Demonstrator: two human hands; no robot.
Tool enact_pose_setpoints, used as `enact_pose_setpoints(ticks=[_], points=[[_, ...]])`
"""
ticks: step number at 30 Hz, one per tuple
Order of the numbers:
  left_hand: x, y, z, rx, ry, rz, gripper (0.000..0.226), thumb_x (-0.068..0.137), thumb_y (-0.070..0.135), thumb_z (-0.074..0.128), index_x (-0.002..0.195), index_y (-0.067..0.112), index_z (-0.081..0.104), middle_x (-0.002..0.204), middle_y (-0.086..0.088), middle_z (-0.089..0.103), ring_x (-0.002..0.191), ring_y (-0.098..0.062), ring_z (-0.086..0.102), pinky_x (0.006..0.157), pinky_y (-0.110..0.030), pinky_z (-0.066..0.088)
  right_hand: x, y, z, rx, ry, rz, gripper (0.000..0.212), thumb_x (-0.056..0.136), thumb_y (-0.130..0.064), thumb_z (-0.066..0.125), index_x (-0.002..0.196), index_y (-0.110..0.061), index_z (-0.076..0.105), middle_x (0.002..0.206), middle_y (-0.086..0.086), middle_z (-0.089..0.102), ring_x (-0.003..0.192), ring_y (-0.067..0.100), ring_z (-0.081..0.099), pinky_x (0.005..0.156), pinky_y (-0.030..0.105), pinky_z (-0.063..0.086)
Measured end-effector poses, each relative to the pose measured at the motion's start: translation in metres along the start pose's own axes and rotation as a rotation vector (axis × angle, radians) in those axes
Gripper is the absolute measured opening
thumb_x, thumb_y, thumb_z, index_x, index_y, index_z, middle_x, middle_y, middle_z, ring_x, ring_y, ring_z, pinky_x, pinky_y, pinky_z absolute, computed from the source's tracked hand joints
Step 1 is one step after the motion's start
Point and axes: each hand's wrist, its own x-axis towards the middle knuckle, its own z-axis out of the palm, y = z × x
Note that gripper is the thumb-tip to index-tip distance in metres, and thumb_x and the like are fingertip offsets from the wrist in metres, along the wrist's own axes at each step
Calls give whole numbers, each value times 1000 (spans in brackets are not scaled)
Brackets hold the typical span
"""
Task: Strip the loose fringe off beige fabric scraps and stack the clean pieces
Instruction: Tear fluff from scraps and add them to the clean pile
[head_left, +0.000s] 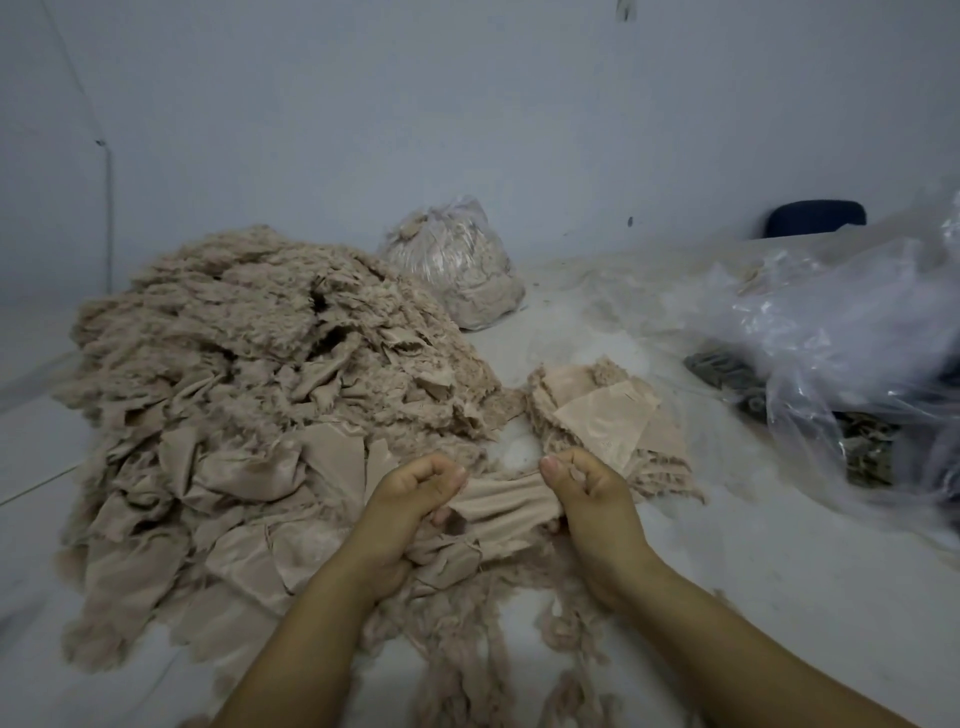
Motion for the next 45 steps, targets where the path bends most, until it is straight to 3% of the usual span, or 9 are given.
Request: enact_pose_setpoints(ticks=[7, 9, 13, 18, 23, 30, 36, 41, 45], points=[[-8, -5, 6, 86, -234, 37, 17, 71, 6, 73, 77, 5, 57, 58, -2, 61, 40, -2, 50, 40, -11, 40, -4, 1, -4, -77, -272, 112, 47, 64, -46, 75, 97, -14, 63, 81, -1, 69, 75, 13, 67, 66, 25, 54], [-10, -4, 7, 94, -271, 17, 23, 69, -3, 77, 80, 4, 57, 67, -7, 67, 44, -3, 57, 42, -12, 44, -4, 3, -2, -60, -344, 159, 31, 70, -37, 74, 84, -11, 64, 75, 6, 67, 66, 19, 64, 60, 26, 50], [-1, -7, 2, 6, -61, 44, 31, 57, -4, 81, 77, 12, 64, 68, 2, 58, 60, -8, 57, 53, -18, 51, 5, 7, -4, 31, -122, 176, 24, 90, -22, 61, 72, -10, 51, 66, 12, 45, 60, 20, 39, 55, 29, 33], [5, -3, -10, -251, 125, 56, 12, 72, 13, 63, 83, 8, 62, 69, -2, 64, 54, -6, 60, 50, -16, 51, 11, 3, -19, 81, 56, 122, 32, 94, -28, 56, 65, -16, 53, 63, 12, 48, 58, 23, 45, 52, 27, 38], [-4, -18, 11, 358, -161, -48, 55, 68, 56, 73, 113, 25, 65, 108, 0, 71, 98, -13, 67, 80, -23, 53, 4, 5, -7, 121, -111, 50, 18, 92, -24, 59, 85, -7, 56, 75, 12, 58, 69, 25, 53, 63, 35, 45], [-3, -15, 24, -241, -69, -115, 22, 76, 13, 64, 94, 0, 61, 87, -16, 70, 78, -22, 69, 67, -29, 58, -4, 8, -3, 12, -216, 43, 29, 80, -21, 73, 91, 1, 57, 77, 10, 62, 69, 20, 59, 61, 30, 50], [4, -13, 26, -118, 240, 37, 11, 93, 4, 50, 85, 10, 53, 75, -8, 61, 60, -16, 57, 49, -26, 49, -3, 10, -2, -99, -95, 85, 21, 96, -19, 55, 79, -6, 56, 48, 1, 49, 36, 11, 41, 36, 20, 33], [2, -11, 22, -115, 206, 117, 9, 92, 6, 52, 86, 11, 55, 75, -6, 63, 61, -15, 58, 52, -26, 50, 3, 11, -8, -80, 0, 84, 30, 96, -25, 53, 71, -10, 54, 41, -6, 37, 33, 7, 29, 34, 17, 24], [-3, -5, 15, -84, 40, 169, 8, 81, 16, 67, 83, 16, 59, 72, 1, 61, 67, -13, 57, 62, -26, 48, 2, 9, -3, -7, -83, 171, 56, 86, -59, 46, 83, -7, 66, 59, 5, 62, 50, 15, 58, 43, 25, 46]])
